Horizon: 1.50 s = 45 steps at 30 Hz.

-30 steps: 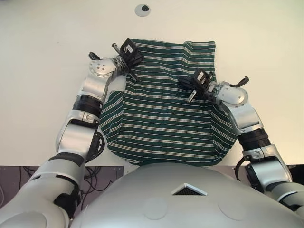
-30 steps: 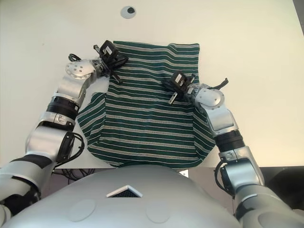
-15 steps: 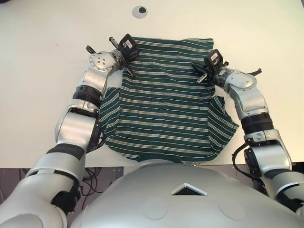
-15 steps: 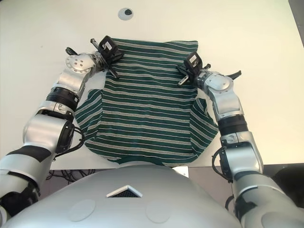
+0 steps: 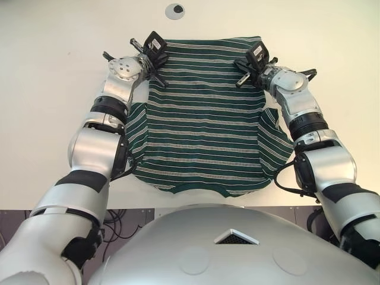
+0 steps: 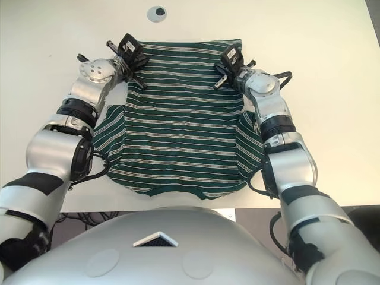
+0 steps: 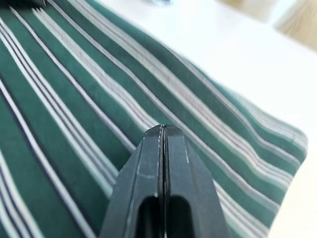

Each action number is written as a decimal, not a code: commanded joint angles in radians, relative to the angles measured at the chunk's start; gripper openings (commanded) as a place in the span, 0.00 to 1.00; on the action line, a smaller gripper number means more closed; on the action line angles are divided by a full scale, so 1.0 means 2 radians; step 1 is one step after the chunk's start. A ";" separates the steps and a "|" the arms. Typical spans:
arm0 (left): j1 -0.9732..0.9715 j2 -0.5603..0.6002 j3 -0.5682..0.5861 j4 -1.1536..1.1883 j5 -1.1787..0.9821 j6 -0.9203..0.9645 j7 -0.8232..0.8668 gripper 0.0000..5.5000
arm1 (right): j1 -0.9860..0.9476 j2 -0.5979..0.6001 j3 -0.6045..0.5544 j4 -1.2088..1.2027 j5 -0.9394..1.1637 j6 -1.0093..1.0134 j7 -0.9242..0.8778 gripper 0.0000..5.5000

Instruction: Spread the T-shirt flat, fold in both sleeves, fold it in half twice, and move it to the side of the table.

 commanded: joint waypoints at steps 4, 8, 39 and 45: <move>0.104 0.063 0.109 -0.225 -0.146 0.064 -0.108 0.17 | 0.105 0.008 -0.085 -0.319 0.135 0.025 -0.006 0.00; 0.292 0.149 0.157 -0.462 -0.233 0.239 -0.162 0.27 | 0.255 0.007 -0.071 -0.528 0.150 0.078 -0.045 0.00; 0.493 0.272 0.158 -0.521 -0.294 0.403 -0.289 0.27 | 0.431 0.054 -0.114 -0.575 0.144 0.064 -0.125 0.00; 0.483 0.261 0.169 -0.522 -0.302 0.401 -0.277 0.12 | 0.427 0.054 -0.112 -0.572 0.137 0.066 -0.127 0.00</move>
